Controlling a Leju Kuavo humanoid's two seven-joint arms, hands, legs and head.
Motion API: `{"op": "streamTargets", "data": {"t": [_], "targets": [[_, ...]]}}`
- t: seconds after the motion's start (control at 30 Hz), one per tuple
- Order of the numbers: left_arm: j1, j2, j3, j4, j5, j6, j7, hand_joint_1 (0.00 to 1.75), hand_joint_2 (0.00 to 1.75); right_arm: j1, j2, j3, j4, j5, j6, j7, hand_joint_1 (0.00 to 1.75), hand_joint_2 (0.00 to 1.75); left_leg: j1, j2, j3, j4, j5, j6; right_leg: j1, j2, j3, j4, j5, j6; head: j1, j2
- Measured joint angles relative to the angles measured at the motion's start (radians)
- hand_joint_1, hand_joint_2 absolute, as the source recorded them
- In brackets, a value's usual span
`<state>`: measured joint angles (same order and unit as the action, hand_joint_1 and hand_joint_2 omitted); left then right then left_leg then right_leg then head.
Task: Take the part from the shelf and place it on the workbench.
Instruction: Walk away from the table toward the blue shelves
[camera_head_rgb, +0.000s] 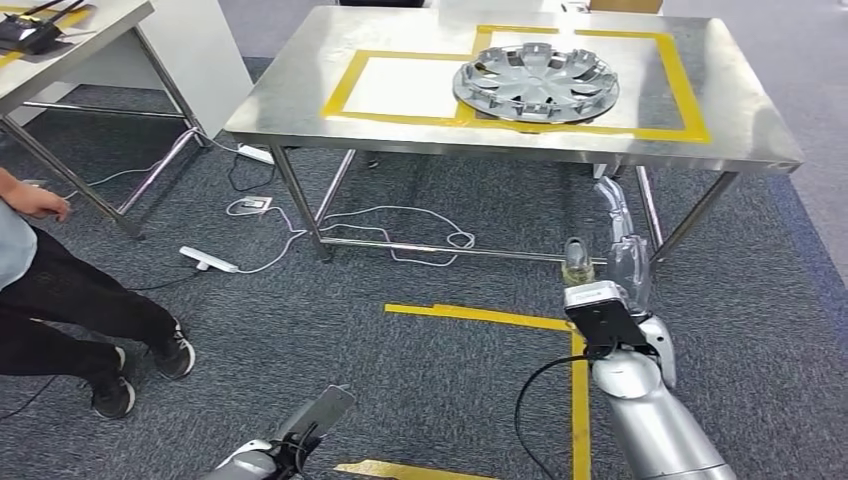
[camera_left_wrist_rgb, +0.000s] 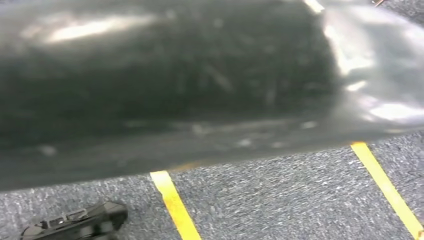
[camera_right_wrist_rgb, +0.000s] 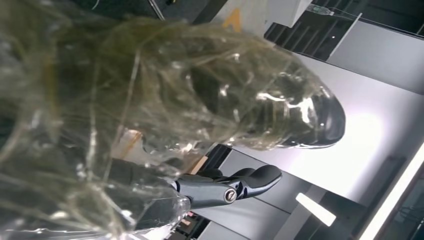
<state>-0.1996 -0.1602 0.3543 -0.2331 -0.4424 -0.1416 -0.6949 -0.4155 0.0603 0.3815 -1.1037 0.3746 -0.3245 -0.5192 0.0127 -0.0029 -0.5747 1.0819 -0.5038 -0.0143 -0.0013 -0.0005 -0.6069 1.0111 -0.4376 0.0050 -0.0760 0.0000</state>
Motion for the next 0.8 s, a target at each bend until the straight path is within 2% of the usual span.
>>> {"op": "streamTargets", "data": {"t": [0.03,0.07,0.13,0.17,0.2,0.23,0.3,0.33,0.37,0.4,0.47,0.5,0.53,0.57,0.63,0.67,0.7,0.73,0.8], "targets": [[-0.001,0.0,-0.002,0.0,-0.001,0.001,0.001,0.0,0.0,-0.001,0.0,0.0,0.0,0.0,0.0,0.0,0.0,0.0,-0.001,-0.001,0.016,-0.036,0.008,0.004,0.002,0.0,-0.005,0.004,0.002,0.005,0.0,0.0],[-0.001,0.0,-0.003,0.0,-0.001,0.002,0.002,0.0,0.0,-0.001,0.0,0.0,0.0,0.0,0.0,0.0,0.0,0.0,-0.003,-0.002,0.017,-0.048,0.007,0.008,0.003,0.001,-0.011,0.006,0.006,0.012,0.001,0.0],[0.001,-0.001,-0.005,0.0,-0.002,0.003,0.003,0.0,0.0,-0.001,0.0,0.0,0.0,0.0,0.001,0.0,0.0,0.0,-0.003,-0.001,0.009,-0.051,0.016,0.022,0.001,0.001,-0.02,0.008,0.011,0.024,0.0,0.0],[0.001,-0.001,-0.006,0.0,-0.002,0.003,0.003,0.0,0.0,-0.001,0.0,0.0,0.0,0.0,0.001,0.0,0.0,0.0,-0.003,0.0,0.006,-0.053,0.021,0.031,0.0,0.001,-0.027,0.016,0.002,0.03,0.001,0.0],[0.001,-0.002,-0.006,0.0,-0.002,0.003,0.003,0.0,0.0,-0.001,0.0,0.0,0.0,0.0,0.001,0.0,0.0,0.0,-0.001,0.001,0.001,-0.055,0.027,0.04,-0.001,0.001,-0.039,0.041,-0.019,0.035,0.004,0.0],[0.0,-0.002,-0.007,0.0,-0.002,0.003,0.003,0.0,0.0,-0.001,0.0,0.0,0.0,0.0,0.001,0.0,0.0,0.0,0.0,0.002,-0.004,-0.057,0.033,0.047,-0.001,0.001,-0.058,0.087,-0.053,0.039,0.006,0.0],[-0.001,-0.002,-0.008,0.0,-0.002,0.004,0.003,0.0,0.0,0.0,0.0,0.0,0.001,0.0,0.001,0.0,0.0,0.0,-0.002,0.003,-0.018,-0.056,0.043,0.053,-0.002,0.001,-0.105,0.219,-0.131,0.046,0.009,0.0],[0.0,-0.002,-0.009,0.0,-0.002,0.004,0.003,0.0,0.0,0.002,0.0,0.0,0.001,0.0,0.001,0.0,0.0,0.0,-0.003,0.004,-0.025,-0.056,0.048,0.054,-0.003,0.001,-0.119,0.271,-0.154,0.048,0.009,0.0],[0.0,-0.002,-0.009,0.0,-0.002,0.004,0.003,0.0,0.0,0.003,0.0,0.0,0.002,0.0,0.001,0.001,0.0,0.0,-0.005,0.004,-0.032,-0.056,0.053,0.054,-0.003,0.001,-0.118,0.29,-0.158,0.047,0.009,0.0],[0.0,-0.002,-0.01,0.0,-0.002,0.004,0.003,0.0,0.0,0.003,0.0,0.0,0.002,0.0,0.001,0.001,0.0,0.0,-0.006,0.004,-0.037,-0.056,0.058,0.053,-0.002,0.001,-0.096,0.268,-0.143,0.045,0.009,0.0],[0.0,-0.002,-0.011,0.0,-0.002,0.004,0.003,0.0,0.0,0.0,0.0,0.0,0.003,0.0,0.001,0.001,0.0,0.0,-0.008,0.003,-0.043,-0.056,0.065,0.05,0.0,0.001,-0.006,0.13,-0.094,0.034,0.009,0.0],[0.0,-0.002,-0.012,0.0,-0.002,0.004,0.003,0.0,0.0,-0.002,0.0,0.0,0.002,0.0,0.001,0.001,0.0,0.0,-0.009,0.002,-0.046,-0.056,0.069,0.046,0.002,0.001,0.039,0.061,-0.078,0.028,0.008,0.0],[-0.001,-0.003,-0.012,0.0,-0.002,0.004,0.003,0.0,0.0,-0.004,0.0,0.0,0.002,0.0,0.001,0.001,0.0,0.0,-0.009,0.002,-0.048,-0.056,0.074,0.04,0.005,0.001,0.068,0.014,-0.071,0.023,0.008,0.0],[-0.001,-0.003,-0.012,0.0,-0.002,0.004,0.003,0.0,0.0,-0.005,0.0,0.0,0.002,0.0,0.0,0.001,0.0,0.0,-0.008,0.002,-0.05,-0.056,0.079,0.034,0.008,0.002,0.08,-0.007,-0.072,0.019,0.008,0.0],[-0.001,-0.004,-0.012,0.0,-0.005,0.006,0.005,0.0,0.0,-0.005,0.0,0.0,0.002,0.0,0.0,0.0,0.0,0.0,-0.007,0.002,-0.053,-0.058,0.089,0.02,0.009,0.003,0.08,-0.014,-0.061,0.01,0.008,0.0],[0.0,-0.004,-0.012,0.0,-0.006,0.008,0.006,0.0,0.0,-0.005,0.0,0.0,0.002,0.001,0.0,0.0,0.0,0.0,-0.007,0.001,-0.056,-0.056,0.085,0.014,0.006,0.002,0.077,-0.019,-0.053,0.004,0.008,0.0],[0.0,-0.004,-0.013,0.0,-0.007,0.01,0.007,0.0,0.0,-0.006,0.0,0.0,0.002,0.001,0.001,0.0,0.0,0.0,-0.008,0.0,-0.063,-0.042,0.067,0.008,0.003,0.0,0.074,-0.025,-0.044,-0.003,0.005,0.0],[-0.001,-0.003,-0.013,0.0,-0.008,0.011,0.008,0.0,0.0,-0.007,0.0,0.0,0.002,0.001,0.001,0.0,0.0,0.0,-0.008,-0.001,-0.075,-0.011,0.035,0.003,0.0,-0.001,0.068,-0.032,-0.033,-0.01,0.003,0.0],[-0.001,-0.002,-0.013,0.0,-0.008,0.012,0.011,0.0,0.0,-0.007,0.0,0.0,0.002,0.002,0.002,0.0,0.0,0.0,-0.004,0.0,-0.112,0.104,-0.05,-0.005,0.0,-0.003,0.049,-0.033,-0.018,-0.015,-0.002,0.0]]}}
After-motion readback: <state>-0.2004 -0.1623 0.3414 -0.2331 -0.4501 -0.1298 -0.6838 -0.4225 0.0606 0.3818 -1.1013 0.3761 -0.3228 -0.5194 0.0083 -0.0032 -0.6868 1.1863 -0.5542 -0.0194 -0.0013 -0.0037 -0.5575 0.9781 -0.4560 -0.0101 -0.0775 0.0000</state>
